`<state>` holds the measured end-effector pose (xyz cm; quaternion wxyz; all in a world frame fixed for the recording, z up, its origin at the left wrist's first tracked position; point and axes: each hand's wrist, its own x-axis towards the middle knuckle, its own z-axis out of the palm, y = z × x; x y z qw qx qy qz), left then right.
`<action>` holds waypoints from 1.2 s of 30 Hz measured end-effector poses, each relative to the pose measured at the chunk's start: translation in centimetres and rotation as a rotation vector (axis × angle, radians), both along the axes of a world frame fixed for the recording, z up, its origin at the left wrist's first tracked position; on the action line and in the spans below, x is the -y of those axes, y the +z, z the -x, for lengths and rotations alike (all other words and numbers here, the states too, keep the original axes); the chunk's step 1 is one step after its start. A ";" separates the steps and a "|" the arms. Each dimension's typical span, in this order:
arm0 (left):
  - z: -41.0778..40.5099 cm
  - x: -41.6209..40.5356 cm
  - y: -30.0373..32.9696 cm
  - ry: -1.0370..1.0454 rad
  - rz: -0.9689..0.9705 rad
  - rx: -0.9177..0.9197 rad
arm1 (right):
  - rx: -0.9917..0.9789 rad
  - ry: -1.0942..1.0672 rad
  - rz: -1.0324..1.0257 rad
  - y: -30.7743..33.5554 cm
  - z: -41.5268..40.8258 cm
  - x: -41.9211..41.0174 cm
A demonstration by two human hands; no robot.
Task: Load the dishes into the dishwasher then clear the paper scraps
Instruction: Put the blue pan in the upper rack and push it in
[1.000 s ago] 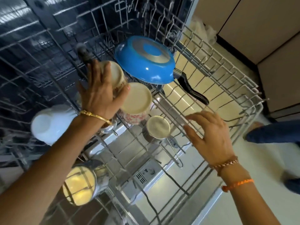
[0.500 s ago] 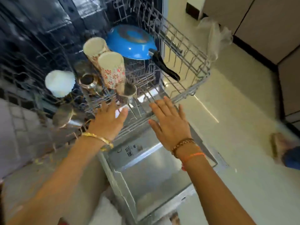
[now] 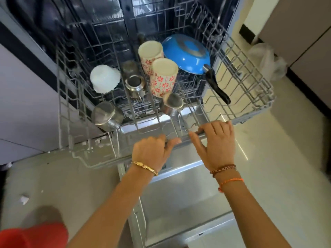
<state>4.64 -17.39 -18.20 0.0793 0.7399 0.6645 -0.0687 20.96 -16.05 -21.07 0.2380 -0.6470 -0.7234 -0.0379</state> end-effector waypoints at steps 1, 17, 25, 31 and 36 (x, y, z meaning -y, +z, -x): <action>0.1 -0.1 0.2 -0.018 0.004 -0.005 | 0.050 -0.006 -0.052 -0.2 -0.1 0.0; 1.1 -1.1 -1.7 -0.082 -0.432 0.129 | 0.097 0.492 -0.579 -3.7 -2.4 -5.9; 1.7 -2.0 -2.9 -0.081 -0.457 0.121 | 0.386 0.588 -0.916 -6.2 -3.5 -9.4; 3.3 -5.3 -3.6 -0.055 -0.637 -0.181 | 0.397 0.545 -0.976 -6.4 -1.9 -12.4; 3.5 -8.7 -3.8 0.029 -0.706 -0.271 | 0.439 0.564 -0.912 -5.6 -1.4 -16.4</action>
